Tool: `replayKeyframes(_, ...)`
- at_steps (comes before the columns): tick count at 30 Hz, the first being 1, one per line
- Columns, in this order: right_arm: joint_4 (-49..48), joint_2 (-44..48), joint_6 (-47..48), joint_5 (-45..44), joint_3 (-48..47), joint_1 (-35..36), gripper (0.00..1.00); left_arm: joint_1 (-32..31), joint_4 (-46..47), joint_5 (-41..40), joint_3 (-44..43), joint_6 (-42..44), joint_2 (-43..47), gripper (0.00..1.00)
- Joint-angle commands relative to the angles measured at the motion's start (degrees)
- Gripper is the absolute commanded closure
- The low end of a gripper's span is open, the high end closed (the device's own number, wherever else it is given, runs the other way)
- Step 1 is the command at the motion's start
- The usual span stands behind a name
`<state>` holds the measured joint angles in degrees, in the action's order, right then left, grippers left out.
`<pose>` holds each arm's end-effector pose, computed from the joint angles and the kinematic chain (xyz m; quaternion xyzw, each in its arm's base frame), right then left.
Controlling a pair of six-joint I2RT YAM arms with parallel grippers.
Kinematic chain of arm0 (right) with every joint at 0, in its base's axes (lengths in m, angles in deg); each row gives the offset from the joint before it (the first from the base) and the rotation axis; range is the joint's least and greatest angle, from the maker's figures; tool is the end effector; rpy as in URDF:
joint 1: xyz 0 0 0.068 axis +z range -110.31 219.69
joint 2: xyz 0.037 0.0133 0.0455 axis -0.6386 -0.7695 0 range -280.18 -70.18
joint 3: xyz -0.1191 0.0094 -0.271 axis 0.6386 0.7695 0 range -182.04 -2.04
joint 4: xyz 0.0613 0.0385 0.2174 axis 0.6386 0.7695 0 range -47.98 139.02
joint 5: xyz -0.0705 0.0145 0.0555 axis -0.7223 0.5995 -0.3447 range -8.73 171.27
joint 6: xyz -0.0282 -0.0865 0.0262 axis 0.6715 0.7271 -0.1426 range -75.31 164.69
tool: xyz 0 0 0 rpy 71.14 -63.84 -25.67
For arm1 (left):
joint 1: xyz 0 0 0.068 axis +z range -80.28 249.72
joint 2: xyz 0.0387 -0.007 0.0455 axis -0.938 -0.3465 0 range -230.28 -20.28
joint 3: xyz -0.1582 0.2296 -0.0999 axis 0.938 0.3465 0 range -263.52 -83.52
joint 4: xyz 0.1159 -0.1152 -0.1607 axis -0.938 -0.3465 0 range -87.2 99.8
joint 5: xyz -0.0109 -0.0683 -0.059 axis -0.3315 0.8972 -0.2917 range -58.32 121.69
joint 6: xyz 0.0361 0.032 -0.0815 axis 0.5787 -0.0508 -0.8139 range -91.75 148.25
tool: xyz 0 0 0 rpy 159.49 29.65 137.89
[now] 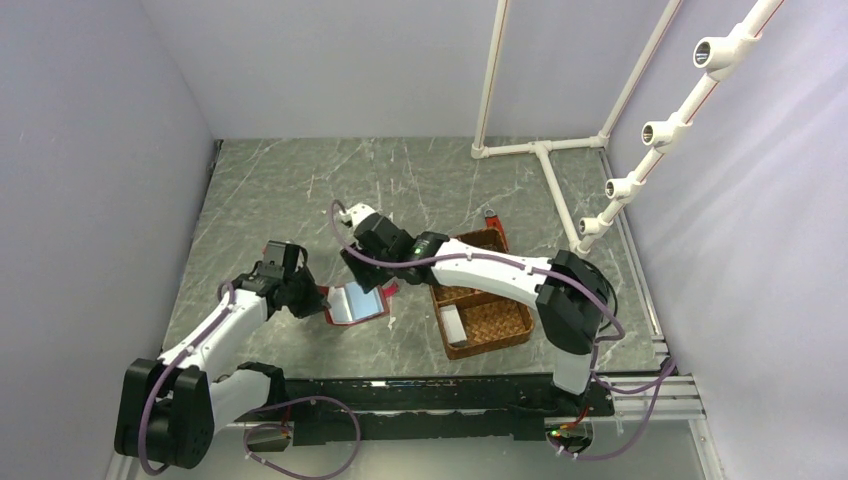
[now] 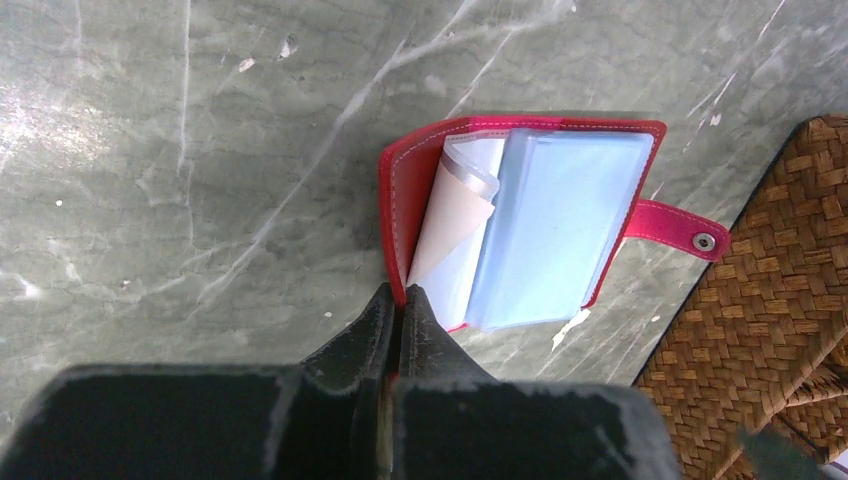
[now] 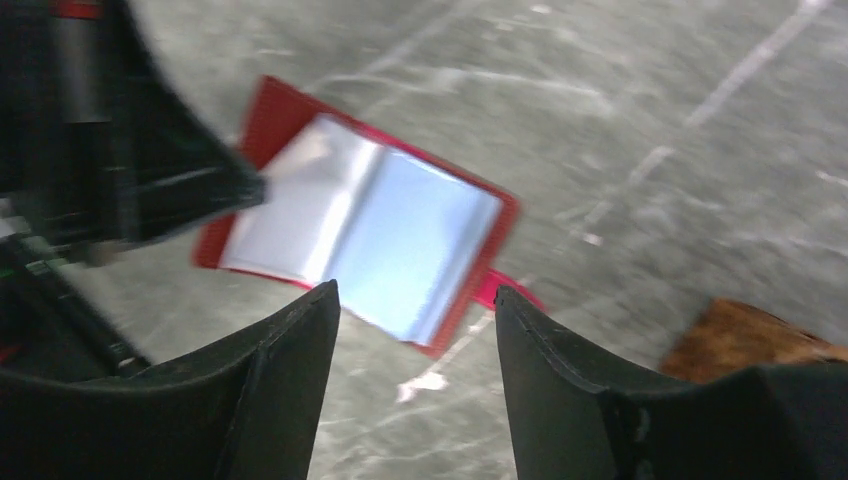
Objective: Put the credit cards into the card holder
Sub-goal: Open the card holder at the center of the board.
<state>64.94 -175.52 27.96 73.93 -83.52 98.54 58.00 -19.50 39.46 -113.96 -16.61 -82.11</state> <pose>0.2274 0.3550 0.2454 -0.3114 0.8743 0.1782 0.3269 0.1664 -0.0464 0.1706 -0.2588 0.9301 -0.1774 0.1911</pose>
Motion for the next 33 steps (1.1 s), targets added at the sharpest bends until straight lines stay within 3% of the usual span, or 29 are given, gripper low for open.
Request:
replayKeyframes(1, -4.6, -1.6, -2.2, 9.9, -0.6, 0.4, 0.39, -0.1, 1.2, -0.5, 1.2, -0.8, 2.1, 0.99)
replayKeyframes(3, -9.2, -3.4, -4.9, 17.1, 0.7, -0.2, 0.42, -0.1, 0.6, -1.3, 0.8, -0.6, 1.6, 0.96)
replayKeyframes(4, -11.0, -4.4, -6.0, 19.1, 1.2, -0.6, 0.47, -0.1, 0.3, -1.7, 0.5, -0.5, 1.2, 0.91)
replayKeyframes(9, -15.5, -7.6, -7.6, 24.4, 4.8, -3.4, 0.66, 0.0, -8.7, -7.5, -4.5, -0.8, 0.0, 0.54)
replayKeyframes(12, -15.1, -7.3, -7.1, 23.4, 6.0, -4.0, 0.69, 0.0, -14.1, -11.8, -6.3, -3.6, 1.5, 0.31)
replayKeyframes(13, -15.2, -7.1, -7.1, 23.4, 6.5, -4.1, 0.69, 0.0, -14.7, -12.4, -6.2, -5.0, 1.6, 0.29)
replayKeyframes(19, -13.5, -5.9, -5.5, 21.5, 6.3, -4.2, 0.69, 0.4, -11.9, -12.0, -2.8, -7.2, -2.6, 0.37)
replayKeyframes(23, -14.1, -5.9, -5.6, 22.9, 6.3, -4.2, 0.69, 0.7, -13.4, -13.8, -2.6, -9.6, -5.8, 0.55)
replayKeyframes(26, -14.2, -6.0, -5.5, 22.7, 6.3, -3.9, 0.69, 1.0, -12.3, -13.2, -1.8, -9.3, -4.9, 0.53)
replayKeyframes(30, -11.0, -5.9, -4.0, 21.1, 3.8, -3.3, 0.68, 1.2, -13.0, -11.4, -2.9, -7.9, -3.1, 0.59)
replayKeyframes(33, -10.1, -4.2, -4.1, 21.1, 2.8, -3.0, 0.67, 1.3, -15.5, -9.4, -5.8, -6.2, 0.8, 0.55)
